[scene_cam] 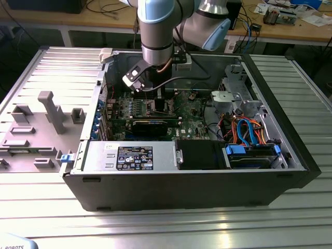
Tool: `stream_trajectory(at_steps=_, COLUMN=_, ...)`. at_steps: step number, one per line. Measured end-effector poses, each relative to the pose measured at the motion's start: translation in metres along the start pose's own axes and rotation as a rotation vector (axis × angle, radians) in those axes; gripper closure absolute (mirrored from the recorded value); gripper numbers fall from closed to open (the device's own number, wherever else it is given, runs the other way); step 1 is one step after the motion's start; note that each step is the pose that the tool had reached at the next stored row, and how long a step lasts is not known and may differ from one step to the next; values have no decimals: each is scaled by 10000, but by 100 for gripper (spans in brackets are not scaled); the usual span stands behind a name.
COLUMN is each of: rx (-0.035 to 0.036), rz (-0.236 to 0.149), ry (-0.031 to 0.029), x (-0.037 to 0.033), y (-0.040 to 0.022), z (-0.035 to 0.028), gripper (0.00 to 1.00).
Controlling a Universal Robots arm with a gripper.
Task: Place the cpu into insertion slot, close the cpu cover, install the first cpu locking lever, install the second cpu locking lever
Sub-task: 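Place the cpu into insertion slot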
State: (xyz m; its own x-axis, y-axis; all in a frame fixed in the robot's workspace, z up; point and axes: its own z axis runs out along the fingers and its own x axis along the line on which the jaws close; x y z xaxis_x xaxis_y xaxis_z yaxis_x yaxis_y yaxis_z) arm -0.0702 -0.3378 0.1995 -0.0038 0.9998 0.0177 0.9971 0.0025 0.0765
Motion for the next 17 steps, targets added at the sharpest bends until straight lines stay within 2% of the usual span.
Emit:
stream_trajectory(at_steps=9, rx=1, rz=4, ry=-18, x=-1, y=10, z=29, gripper=46)
stream_trajectory(at_steps=13, rx=1, rz=14, ry=-21, x=-2, y=8, z=63, gripper=46)
stream_trajectory(at_steps=17, rx=5, rz=13, ry=-25, x=-4, y=7, z=66, gripper=46)
